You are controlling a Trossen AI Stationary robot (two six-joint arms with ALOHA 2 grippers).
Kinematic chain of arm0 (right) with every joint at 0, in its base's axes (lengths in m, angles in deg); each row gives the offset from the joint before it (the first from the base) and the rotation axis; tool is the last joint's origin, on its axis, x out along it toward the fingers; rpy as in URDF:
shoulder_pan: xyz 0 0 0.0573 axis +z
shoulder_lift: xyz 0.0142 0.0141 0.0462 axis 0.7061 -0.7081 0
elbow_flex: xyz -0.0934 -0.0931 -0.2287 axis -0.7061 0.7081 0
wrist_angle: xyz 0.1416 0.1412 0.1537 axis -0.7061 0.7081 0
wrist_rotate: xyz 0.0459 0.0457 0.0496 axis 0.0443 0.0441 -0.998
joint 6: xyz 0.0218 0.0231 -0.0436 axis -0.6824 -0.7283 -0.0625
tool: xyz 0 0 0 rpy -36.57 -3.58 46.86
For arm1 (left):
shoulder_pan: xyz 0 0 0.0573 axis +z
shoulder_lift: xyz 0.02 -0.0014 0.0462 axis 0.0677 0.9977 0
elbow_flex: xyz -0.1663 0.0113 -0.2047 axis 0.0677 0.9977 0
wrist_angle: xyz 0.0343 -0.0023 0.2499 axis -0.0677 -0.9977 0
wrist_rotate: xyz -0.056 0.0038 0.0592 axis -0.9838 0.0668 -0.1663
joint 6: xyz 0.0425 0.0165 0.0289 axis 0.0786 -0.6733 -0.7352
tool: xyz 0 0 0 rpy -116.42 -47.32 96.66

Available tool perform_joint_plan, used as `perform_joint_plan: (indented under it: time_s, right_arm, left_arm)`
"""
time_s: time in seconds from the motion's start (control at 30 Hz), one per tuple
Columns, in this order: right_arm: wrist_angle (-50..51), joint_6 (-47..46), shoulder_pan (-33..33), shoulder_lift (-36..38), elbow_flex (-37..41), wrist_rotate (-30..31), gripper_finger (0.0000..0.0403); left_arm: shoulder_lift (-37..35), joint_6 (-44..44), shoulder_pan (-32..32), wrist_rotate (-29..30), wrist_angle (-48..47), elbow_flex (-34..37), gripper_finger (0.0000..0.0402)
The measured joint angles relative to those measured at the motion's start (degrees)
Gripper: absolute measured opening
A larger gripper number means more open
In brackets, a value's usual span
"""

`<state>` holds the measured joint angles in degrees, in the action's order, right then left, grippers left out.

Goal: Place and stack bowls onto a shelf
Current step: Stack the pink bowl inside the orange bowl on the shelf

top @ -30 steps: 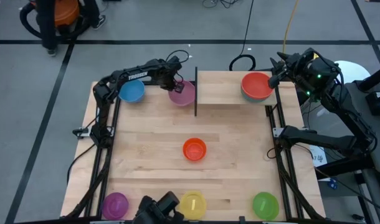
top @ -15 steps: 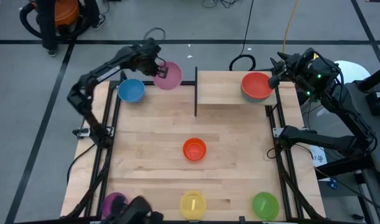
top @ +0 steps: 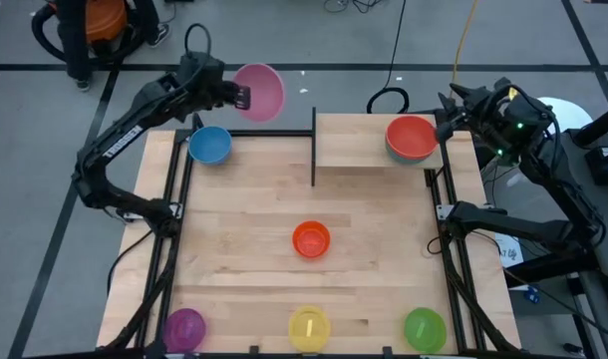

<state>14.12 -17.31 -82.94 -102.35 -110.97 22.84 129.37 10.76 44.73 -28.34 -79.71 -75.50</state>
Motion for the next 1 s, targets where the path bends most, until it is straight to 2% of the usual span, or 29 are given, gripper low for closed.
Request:
perform_joint_plan:
  time_s: [0.27, 0.43, 0.77, 1.0]
  right_arm:
    - [0.17, 0.0, 0.0, 1.66, 0.0, -0.02, 0.0141]
    - [0.2, -1.69, 0.0, 3.06, -0.01, -0.02, 0.0141]
    - [0.38, -3.8, 0.0, 5.26, -0.03, -0.19, 0.0141]
    - [2.19, -9.34, -0.01, 5.15, -0.04, -0.22, 0.0141]
  left_arm:
    - [2.06, -3.81, -6.26, -1.46, 5.33, -7.72, 0.0004]
    - [6.17, -7.14, -9.24, -1.76, 6.21, -15.96, 0.0004]
    - [21.02, -10.92, -11.4, -11.08, 5.83, -33.88, 0.0003]
    - [30.46, -12.56, -12.96, -14.41, 8.91, -39.63, 0.0003]
